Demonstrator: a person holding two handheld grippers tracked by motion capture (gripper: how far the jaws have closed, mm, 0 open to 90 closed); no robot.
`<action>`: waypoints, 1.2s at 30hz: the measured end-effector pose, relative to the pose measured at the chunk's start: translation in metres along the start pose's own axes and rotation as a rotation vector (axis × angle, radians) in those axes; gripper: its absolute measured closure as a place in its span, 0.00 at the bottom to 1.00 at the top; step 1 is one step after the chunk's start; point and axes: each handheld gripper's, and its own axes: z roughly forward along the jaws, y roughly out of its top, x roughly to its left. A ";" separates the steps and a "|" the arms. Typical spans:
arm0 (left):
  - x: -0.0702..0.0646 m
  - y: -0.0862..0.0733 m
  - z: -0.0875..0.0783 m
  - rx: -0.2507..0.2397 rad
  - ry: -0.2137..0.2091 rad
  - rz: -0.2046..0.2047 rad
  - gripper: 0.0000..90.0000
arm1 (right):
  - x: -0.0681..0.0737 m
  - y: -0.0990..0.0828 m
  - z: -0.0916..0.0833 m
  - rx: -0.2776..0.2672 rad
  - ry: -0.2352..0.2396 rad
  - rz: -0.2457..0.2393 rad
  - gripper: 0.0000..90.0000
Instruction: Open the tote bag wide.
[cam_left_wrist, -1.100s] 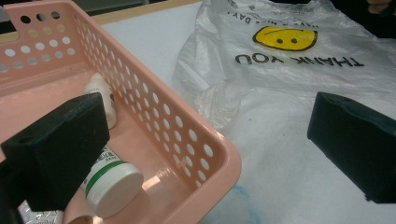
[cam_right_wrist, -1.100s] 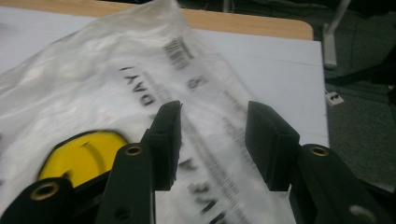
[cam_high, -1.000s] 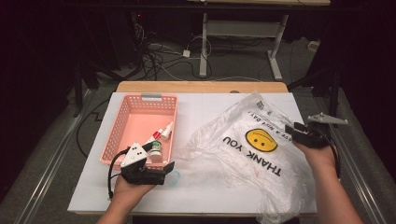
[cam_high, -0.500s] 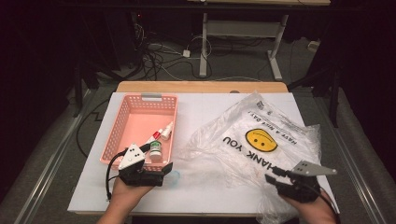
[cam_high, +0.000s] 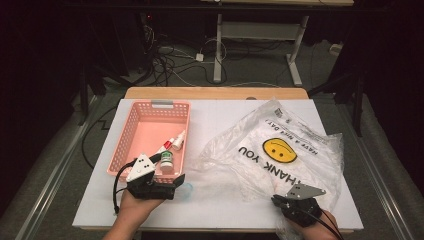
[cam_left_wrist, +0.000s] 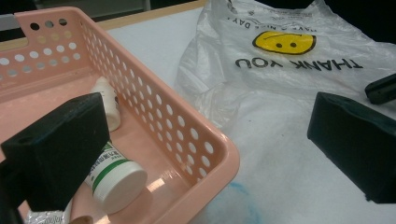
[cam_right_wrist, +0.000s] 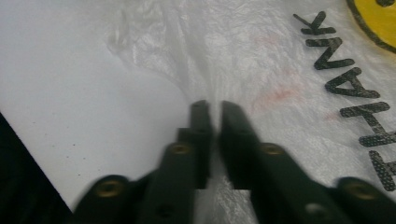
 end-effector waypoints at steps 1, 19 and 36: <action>0.000 0.000 0.000 -0.001 0.000 0.000 0.00 | 0.000 0.000 0.000 -0.001 -0.001 0.002 1.00; 0.002 0.001 -0.001 -0.015 0.007 -0.015 0.00 | 0.027 0.034 0.011 -0.095 0.065 -0.048 0.99; 0.002 -0.004 -0.006 -0.005 0.029 -0.022 0.00 | 0.018 0.085 0.057 -0.104 0.144 -0.073 0.41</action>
